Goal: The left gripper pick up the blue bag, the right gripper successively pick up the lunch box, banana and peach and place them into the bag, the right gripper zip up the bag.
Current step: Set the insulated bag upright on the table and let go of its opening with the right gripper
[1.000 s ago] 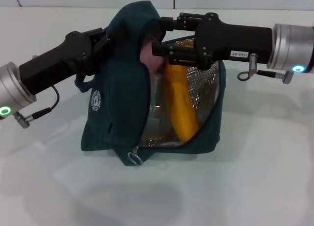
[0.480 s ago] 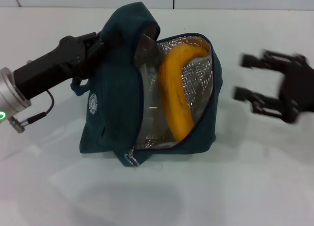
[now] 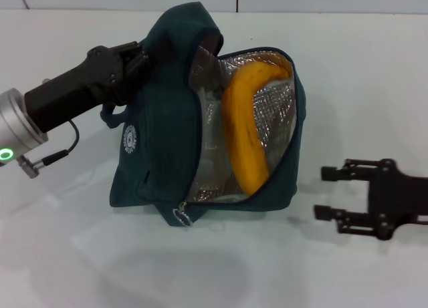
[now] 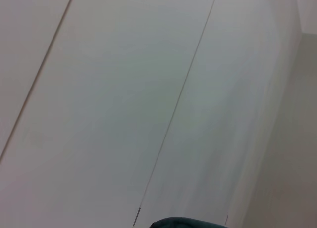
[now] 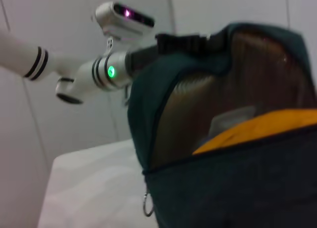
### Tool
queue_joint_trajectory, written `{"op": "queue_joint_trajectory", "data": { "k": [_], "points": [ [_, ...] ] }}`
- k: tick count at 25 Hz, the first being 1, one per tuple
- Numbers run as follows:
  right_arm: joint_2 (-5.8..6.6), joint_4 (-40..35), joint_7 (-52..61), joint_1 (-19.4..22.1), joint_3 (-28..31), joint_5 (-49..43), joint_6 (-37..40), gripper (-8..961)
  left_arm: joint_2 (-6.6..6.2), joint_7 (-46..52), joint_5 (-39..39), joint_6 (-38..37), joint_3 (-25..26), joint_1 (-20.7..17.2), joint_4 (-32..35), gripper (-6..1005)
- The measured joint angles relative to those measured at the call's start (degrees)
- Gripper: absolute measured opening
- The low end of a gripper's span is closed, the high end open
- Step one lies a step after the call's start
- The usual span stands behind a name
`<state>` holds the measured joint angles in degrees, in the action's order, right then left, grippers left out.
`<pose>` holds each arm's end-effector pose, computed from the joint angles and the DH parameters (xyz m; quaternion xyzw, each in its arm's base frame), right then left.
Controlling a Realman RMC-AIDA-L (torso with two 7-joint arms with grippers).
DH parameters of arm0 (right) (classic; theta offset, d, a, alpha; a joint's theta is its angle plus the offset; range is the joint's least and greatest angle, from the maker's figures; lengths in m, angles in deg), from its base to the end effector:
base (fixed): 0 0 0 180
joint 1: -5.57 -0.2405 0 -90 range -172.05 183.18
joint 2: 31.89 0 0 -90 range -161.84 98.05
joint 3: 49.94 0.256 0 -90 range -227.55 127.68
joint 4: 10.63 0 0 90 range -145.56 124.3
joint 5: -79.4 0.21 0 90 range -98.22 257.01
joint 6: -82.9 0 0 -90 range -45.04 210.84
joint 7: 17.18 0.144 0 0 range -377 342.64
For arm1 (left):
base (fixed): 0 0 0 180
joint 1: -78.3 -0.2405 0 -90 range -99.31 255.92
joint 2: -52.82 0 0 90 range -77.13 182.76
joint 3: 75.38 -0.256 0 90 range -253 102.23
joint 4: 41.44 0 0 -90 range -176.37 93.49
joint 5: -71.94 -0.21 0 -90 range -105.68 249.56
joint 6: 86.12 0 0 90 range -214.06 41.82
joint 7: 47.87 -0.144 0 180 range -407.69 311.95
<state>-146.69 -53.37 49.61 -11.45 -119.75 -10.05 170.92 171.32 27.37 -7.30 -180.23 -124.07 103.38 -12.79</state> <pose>0.2697 0.2787 -0.0093 -0.9564 0.1014 0.2540 0.1029 -0.2438 0.3158 0.0169 -0.8342 -0.2320 -0.4744 0.1590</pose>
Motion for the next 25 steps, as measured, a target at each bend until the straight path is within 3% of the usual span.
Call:
{"op": "queue_joint_trajectory", "data": {
  "k": [8, 20, 25],
  "points": [
    [-0.57, 8.4, -0.1, -8.5, -1.9, -2.2, -2.8, 632, 0.43, 0.0, 0.0, 0.0, 0.0, -0.1, 0.0, 40],
    [-1.01, 8.6, 0.1, -10.4, -5.1, -2.0, -6.7, 511, 0.60, 0.0, 0.0, 0.0, 0.0, 0.1, -0.1, 40],
    [-1.17, 8.7, -0.1, -10.4, -4.8, -0.7, -8.4, 287, 0.59, -0.1, 0.0, 0.0, 0.0, 0.1, -0.1, 40]
  ]
}}
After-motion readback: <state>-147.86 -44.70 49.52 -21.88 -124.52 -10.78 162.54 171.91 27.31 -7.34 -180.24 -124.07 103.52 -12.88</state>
